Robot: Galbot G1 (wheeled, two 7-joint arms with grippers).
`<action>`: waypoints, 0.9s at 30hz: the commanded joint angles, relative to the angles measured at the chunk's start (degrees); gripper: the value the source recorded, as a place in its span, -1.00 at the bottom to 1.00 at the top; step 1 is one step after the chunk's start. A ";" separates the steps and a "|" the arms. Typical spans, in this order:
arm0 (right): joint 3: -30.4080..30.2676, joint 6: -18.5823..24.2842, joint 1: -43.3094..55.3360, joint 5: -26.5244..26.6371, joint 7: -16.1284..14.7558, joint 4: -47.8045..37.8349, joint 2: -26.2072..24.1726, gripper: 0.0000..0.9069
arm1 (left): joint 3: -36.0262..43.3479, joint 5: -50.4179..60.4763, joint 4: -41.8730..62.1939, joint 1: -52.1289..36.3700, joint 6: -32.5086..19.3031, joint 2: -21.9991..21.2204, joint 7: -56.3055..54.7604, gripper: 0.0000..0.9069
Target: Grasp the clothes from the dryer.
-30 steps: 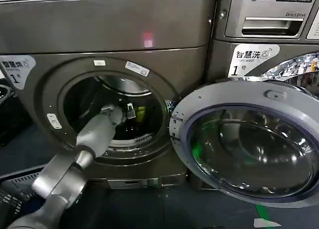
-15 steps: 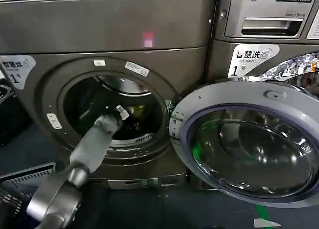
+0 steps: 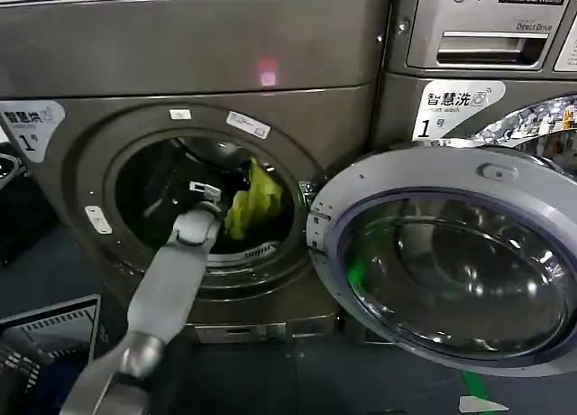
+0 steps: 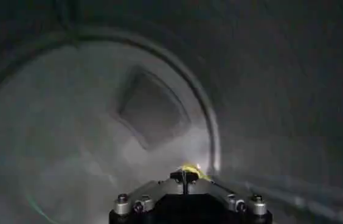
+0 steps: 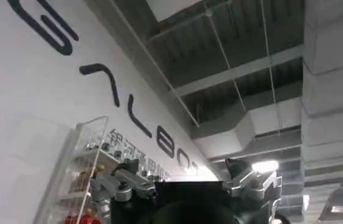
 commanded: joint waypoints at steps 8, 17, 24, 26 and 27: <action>1.93 0.47 -0.97 -0.26 1.05 0.09 -0.09 1.00 | -4.63 0.52 -21.78 15.61 -2.04 -3.10 -18.15 -1.00; 5.40 0.90 -3.44 0.95 0.80 -1.03 -0.45 1.00 | -4.16 1.47 -19.96 14.05 -0.92 -3.91 -18.18 -1.00; 5.91 0.58 -3.28 1.07 -0.11 -0.59 -0.46 1.00 | -4.97 3.19 -19.47 14.60 3.54 -2.79 -16.35 -1.00; 6.30 -0.79 -3.08 0.91 -0.18 0.15 -0.41 1.00 | -4.93 3.27 -19.68 14.58 3.57 -2.71 -15.98 -1.00; 6.50 -1.19 -3.10 0.80 -0.14 0.40 -0.44 1.00 | -4.86 3.31 -19.78 14.52 3.68 -2.72 -15.87 -1.00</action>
